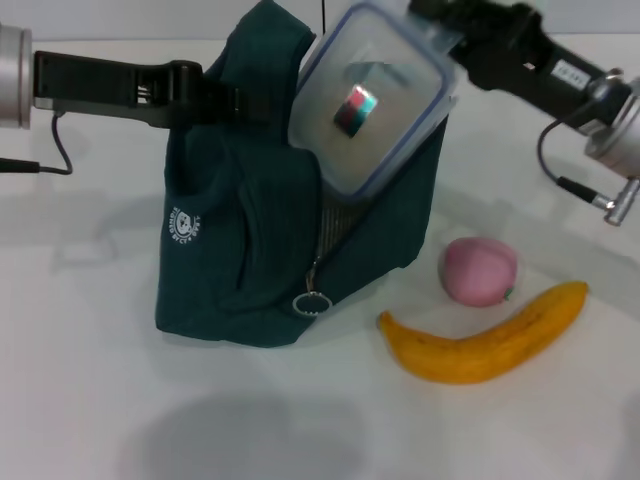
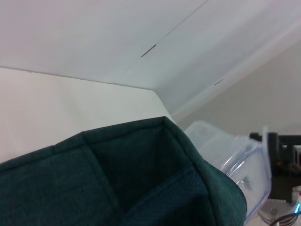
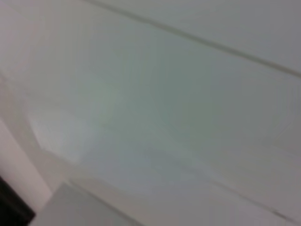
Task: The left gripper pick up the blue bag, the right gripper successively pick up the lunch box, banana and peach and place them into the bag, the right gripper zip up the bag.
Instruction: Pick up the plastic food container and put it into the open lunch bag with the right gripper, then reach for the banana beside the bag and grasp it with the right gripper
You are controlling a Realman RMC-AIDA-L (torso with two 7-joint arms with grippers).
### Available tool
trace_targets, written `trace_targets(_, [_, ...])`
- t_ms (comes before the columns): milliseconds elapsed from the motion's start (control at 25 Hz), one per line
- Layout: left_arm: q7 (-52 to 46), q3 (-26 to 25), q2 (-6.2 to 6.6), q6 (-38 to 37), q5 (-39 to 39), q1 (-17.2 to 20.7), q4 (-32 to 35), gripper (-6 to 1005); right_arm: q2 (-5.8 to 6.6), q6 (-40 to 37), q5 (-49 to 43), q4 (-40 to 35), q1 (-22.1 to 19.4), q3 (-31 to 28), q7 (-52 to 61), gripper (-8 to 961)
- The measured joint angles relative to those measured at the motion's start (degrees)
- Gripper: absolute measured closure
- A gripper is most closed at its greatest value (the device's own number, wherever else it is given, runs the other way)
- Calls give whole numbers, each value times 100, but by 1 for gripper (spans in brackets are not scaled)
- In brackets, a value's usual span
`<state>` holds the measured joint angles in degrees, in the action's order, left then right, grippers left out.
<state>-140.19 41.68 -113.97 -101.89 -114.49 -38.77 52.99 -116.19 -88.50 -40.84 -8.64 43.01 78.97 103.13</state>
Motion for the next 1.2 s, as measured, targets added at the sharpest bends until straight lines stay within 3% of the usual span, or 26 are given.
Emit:
trace_targets(320, [8,0,2,-5,40,18,-131,968,0,1112,24,-891,7,1069,38,743])
trace_targets(560, [8,-20,57,-4,58,92,-132,968,23,1184,120,-1053,-198,979,-54,714])
trace_targets(760, [8,-36,140,2,195,257,-132,968,173,1081,125,-1317,-540,646,-370,691])
trace_targets(880, [13,-46,156,2,210,309,-132,968,463,871,-26,-1790,-830,576,-646,593])
trace_targets(1000, [22,-47,162,2,212,376,-131,968,955,766,-831,-2848,-1006,480,-546,453])
trace_targets(1080, [25,-45,168,3,198,402,-131,968,1254,767,-1860,-3795,-1036,282,1,386])
trace_targets(1160, [41,-33,170,3,178,406,-131,968,1387,595,-3177,-4662,-967,-77,765,320])
trace_targets(1200, [54,-27,166,4,174,401,-130,968,1394,420,-3808,-5021,-869,-284,1105,286])
